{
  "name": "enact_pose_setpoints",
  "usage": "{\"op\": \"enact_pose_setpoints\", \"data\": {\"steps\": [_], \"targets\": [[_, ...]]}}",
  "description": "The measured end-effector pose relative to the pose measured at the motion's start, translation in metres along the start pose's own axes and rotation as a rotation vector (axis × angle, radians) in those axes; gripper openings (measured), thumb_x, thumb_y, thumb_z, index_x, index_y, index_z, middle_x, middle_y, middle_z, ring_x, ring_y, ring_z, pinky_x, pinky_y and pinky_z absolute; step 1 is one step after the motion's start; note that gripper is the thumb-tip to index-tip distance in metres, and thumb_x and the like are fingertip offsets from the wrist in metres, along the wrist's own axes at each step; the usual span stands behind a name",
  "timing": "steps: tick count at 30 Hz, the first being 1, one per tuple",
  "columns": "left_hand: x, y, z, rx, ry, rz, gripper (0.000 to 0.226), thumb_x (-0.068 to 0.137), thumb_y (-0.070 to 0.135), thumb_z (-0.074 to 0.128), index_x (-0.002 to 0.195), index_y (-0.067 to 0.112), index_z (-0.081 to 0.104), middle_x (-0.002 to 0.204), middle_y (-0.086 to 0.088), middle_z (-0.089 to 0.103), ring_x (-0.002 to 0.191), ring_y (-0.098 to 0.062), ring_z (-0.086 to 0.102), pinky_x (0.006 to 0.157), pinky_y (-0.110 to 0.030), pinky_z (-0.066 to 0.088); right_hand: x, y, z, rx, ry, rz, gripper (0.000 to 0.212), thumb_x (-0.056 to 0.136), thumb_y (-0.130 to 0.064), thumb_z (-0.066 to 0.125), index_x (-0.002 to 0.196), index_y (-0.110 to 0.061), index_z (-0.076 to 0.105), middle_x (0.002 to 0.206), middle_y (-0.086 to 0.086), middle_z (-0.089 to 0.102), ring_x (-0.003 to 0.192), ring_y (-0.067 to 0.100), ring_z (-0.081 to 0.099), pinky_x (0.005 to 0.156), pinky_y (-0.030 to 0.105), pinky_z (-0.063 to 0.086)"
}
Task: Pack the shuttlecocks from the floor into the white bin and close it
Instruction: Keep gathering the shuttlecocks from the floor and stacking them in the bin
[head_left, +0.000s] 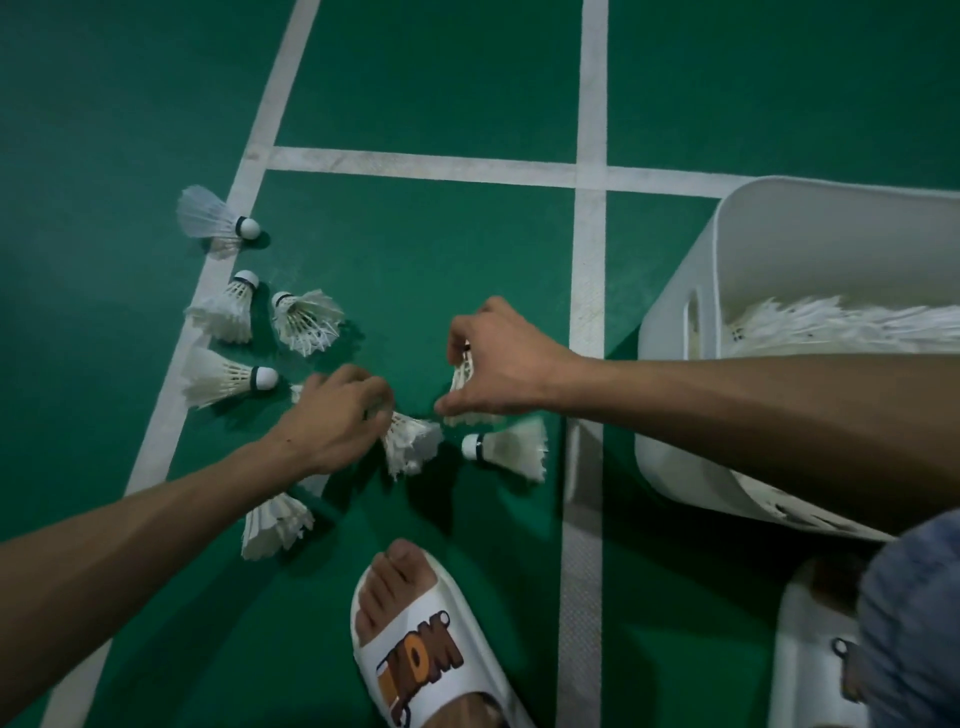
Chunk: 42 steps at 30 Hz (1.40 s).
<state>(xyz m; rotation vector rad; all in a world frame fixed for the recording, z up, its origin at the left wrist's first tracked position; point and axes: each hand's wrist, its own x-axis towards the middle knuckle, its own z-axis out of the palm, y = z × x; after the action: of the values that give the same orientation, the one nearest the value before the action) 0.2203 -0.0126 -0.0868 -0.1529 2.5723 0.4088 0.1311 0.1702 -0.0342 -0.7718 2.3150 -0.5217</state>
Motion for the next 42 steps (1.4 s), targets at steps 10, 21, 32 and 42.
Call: {"op": "enact_pose_setpoints", "data": {"steps": [10, 21, 32, 42], "targets": [[0.006, 0.05, 0.01, 0.285, -0.177, 0.167, 0.07, 0.069, 0.067, 0.053, 0.128, 0.028, 0.054, 0.145, -0.006, 0.037, 0.14, -0.016, 0.015, 0.108, -0.037, 0.02, -0.015, 0.005, -0.019, 0.001, 0.02, -0.04, 0.049, 0.069, -0.034, 0.081, 0.109, -0.021, 0.055, 0.106, 0.002, 0.04, 0.091, 0.016, 0.044, 0.072, 0.027, 0.039], [0.01, 0.057, -0.033, -0.14, 0.166, 0.214, 0.012, 0.08, 0.013, 0.07, 0.088, 0.021, 0.069, 0.141, -0.002, 0.045, 0.117, -0.022, 0.054, 0.095, -0.02, 0.032, -0.038, 0.008, -0.079, 0.43, 0.159, -0.077, 0.051, 0.071, -0.02, 0.081, 0.114, -0.022, 0.054, 0.092, -0.018, 0.048, 0.088, 0.006, 0.058, 0.071, 0.019, 0.053], [-0.019, 0.137, -0.122, -0.694, -0.106, 0.381, 0.065, 0.072, 0.02, 0.078, 0.122, 0.051, 0.049, 0.13, 0.024, 0.053, 0.113, -0.007, 0.057, 0.093, -0.026, 0.045, -0.107, 0.072, -0.159, 0.5, 0.355, 0.074, 0.067, 0.06, -0.012, 0.085, 0.119, -0.015, 0.053, 0.101, 0.003, 0.067, 0.088, 0.015, 0.068, 0.078, 0.03, 0.058], [-0.004, 0.216, -0.146, -0.424, -0.377, 0.615, 0.071, 0.067, 0.016, 0.071, 0.129, 0.041, 0.048, 0.132, 0.019, 0.054, 0.116, -0.001, 0.056, 0.099, -0.027, 0.046, -0.161, 0.143, -0.15, 0.121, 0.308, 0.143, 0.049, 0.069, -0.018, 0.082, 0.111, -0.035, 0.063, 0.1, -0.007, 0.058, 0.078, 0.015, 0.062, 0.061, 0.028, 0.056]]}}
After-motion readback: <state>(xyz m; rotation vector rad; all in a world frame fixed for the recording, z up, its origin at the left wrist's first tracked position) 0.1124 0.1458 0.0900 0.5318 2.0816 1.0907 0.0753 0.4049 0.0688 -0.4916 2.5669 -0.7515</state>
